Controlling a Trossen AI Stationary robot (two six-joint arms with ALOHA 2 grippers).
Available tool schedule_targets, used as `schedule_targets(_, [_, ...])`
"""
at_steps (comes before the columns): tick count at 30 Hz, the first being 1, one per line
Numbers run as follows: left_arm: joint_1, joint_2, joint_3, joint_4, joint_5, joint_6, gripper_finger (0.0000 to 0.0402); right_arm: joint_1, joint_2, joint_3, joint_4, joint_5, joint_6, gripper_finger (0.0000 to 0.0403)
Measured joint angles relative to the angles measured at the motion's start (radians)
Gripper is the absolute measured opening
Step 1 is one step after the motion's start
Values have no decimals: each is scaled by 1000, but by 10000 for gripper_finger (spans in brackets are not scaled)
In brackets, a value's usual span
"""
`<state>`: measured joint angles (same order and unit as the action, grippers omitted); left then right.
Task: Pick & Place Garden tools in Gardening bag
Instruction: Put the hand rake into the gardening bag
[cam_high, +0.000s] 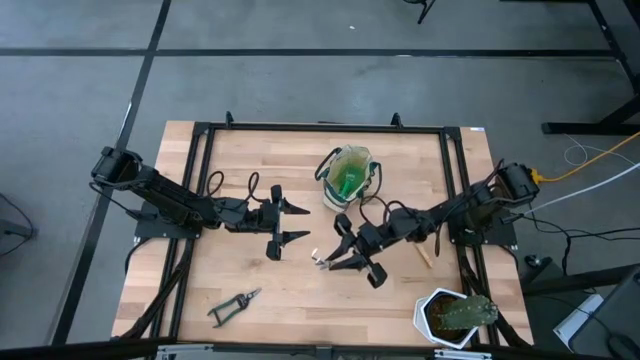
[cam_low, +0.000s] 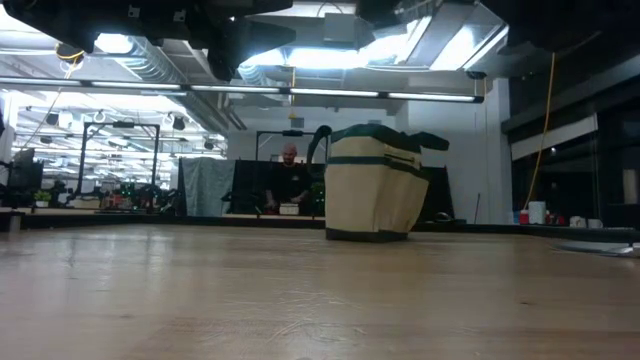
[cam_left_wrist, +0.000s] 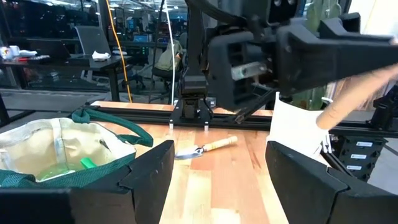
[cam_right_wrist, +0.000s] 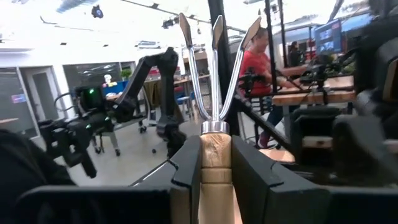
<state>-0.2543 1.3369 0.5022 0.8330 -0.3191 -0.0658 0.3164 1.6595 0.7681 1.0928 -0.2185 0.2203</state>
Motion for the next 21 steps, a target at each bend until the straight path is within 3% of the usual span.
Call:
schedule_targets(16, [0,0,0,0,0,0,251,-124,-147,0,-108,20,0,72])
schedule_targets(21, [0,0,0,0,0,0,251,-163,-147,0,-152,175,0,72])
